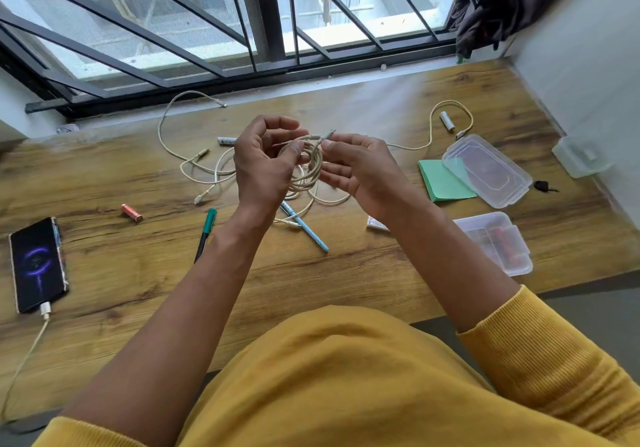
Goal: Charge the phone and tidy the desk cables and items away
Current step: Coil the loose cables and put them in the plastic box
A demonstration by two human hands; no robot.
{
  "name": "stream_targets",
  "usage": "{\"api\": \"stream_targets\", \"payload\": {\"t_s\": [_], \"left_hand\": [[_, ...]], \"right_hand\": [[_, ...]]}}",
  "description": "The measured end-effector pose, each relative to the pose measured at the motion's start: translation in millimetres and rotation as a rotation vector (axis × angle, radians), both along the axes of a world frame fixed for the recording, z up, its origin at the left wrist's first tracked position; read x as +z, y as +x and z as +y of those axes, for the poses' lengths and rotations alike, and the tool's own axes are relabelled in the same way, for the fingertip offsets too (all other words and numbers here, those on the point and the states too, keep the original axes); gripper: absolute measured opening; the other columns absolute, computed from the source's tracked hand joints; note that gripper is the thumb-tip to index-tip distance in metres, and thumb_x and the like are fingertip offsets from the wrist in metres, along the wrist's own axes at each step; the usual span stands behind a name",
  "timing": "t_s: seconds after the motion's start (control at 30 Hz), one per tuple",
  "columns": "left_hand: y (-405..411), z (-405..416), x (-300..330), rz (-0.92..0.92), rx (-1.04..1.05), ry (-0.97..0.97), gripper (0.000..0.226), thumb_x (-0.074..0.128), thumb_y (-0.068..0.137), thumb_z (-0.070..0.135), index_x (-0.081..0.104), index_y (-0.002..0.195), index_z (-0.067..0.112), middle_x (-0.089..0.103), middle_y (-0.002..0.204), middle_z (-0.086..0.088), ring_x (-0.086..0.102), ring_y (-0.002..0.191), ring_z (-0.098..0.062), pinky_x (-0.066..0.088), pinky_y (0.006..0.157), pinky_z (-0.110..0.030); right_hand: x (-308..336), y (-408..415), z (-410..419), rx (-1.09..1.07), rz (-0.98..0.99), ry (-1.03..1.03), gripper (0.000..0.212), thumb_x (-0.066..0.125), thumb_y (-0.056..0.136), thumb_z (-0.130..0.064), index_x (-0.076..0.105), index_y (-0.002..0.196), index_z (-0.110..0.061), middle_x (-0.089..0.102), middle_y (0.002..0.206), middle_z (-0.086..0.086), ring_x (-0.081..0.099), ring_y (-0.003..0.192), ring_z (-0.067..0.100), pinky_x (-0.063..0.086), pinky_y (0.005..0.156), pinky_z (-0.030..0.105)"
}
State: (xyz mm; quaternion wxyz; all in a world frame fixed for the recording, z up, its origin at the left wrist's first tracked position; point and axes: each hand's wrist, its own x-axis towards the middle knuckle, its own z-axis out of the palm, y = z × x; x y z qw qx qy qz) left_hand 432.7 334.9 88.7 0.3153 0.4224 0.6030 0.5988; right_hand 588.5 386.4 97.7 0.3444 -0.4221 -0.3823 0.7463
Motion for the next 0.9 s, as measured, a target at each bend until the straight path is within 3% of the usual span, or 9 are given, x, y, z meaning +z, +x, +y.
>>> {"api": "stream_targets", "payload": {"t_s": [0.07, 0.17, 0.37, 0.47, 0.63, 0.77, 0.9], "left_hand": [[2.4, 0.5, 0.5, -0.024, -0.002, 0.009, 0.026, 0.070, 0.093, -0.006, 0.065, 0.115, 0.006, 0.077, 0.109, -0.016, 0.078, 0.101, -0.029, 0.065, 0.086, -0.051], [5.4, 0.8, 1.7, -0.086, -0.013, 0.013, 0.034, 0.070, 0.092, -0.006, 0.063, 0.123, 0.005, 0.075, 0.117, -0.015, 0.076, 0.106, -0.030, 0.065, 0.088, -0.047], [4.6, 4.1, 2.2, -0.170, -0.074, -0.033, 0.036, 0.060, 0.101, -0.003, 0.059, 0.136, 0.003, 0.072, 0.127, -0.017, 0.073, 0.116, -0.032, 0.063, 0.090, -0.041], [4.9, 3.4, 3.2, -0.184, -0.071, -0.106, 0.031, 0.059, 0.103, 0.003, 0.063, 0.134, 0.003, 0.074, 0.123, -0.017, 0.075, 0.111, -0.032, 0.065, 0.088, -0.044], [10.6, 2.1, -2.9, -0.116, -0.129, -0.184, 0.019, 0.070, 0.099, 0.007, 0.075, 0.117, 0.000, 0.079, 0.104, -0.020, 0.078, 0.096, -0.038, 0.066, 0.083, -0.050], [28.9, 3.6, -4.4, -0.060, -0.187, -0.205, 0.018, 0.074, 0.096, 0.002, 0.076, 0.114, 0.000, 0.079, 0.101, -0.020, 0.079, 0.088, -0.030, 0.066, 0.074, -0.041], [51.7, 9.3, -8.4, -0.002, -0.296, -0.222, 0.018, 0.077, 0.095, 0.006, 0.079, 0.113, 0.006, 0.080, 0.097, -0.016, 0.079, 0.087, -0.028, 0.065, 0.073, -0.039]], "right_hand": [[-1.3, 1.7, -1.4, 0.029, -0.045, -0.004, 0.028, 0.069, 0.099, -0.010, 0.068, 0.124, 0.004, 0.078, 0.110, 0.020, 0.076, 0.094, 0.029, 0.062, 0.092, 0.044], [-2.7, 4.5, -3.6, 0.064, -0.082, 0.017, 0.025, 0.067, 0.100, -0.005, 0.071, 0.123, 0.004, 0.077, 0.112, 0.021, 0.075, 0.095, 0.030, 0.061, 0.094, 0.047], [-0.4, 10.3, -1.8, 0.038, -0.083, 0.063, 0.021, 0.068, 0.094, 0.004, 0.072, 0.115, 0.003, 0.079, 0.096, 0.016, 0.077, 0.084, 0.028, 0.062, 0.074, 0.036], [3.3, 16.0, 0.3, 0.010, -0.085, 0.079, 0.021, 0.069, 0.094, 0.005, 0.072, 0.115, 0.004, 0.079, 0.098, 0.018, 0.078, 0.083, 0.029, 0.063, 0.072, 0.036], [1.9, 34.3, 2.2, -0.033, -0.146, 0.116, 0.021, 0.067, 0.093, 0.007, 0.073, 0.113, 0.003, 0.074, 0.096, 0.021, 0.074, 0.082, 0.030, 0.063, 0.087, 0.053], [-2.1, 56.8, -0.6, -0.053, -0.208, 0.142, 0.019, 0.070, 0.093, 0.004, 0.073, 0.111, 0.002, 0.074, 0.102, 0.030, 0.075, 0.086, 0.031, 0.066, 0.079, 0.046], [-6.1, 90.2, -4.9, -0.086, -0.344, 0.182, 0.017, 0.077, 0.090, -0.002, 0.076, 0.106, -0.008, 0.080, 0.091, 0.011, 0.078, 0.082, 0.022, 0.065, 0.073, 0.037]]}}
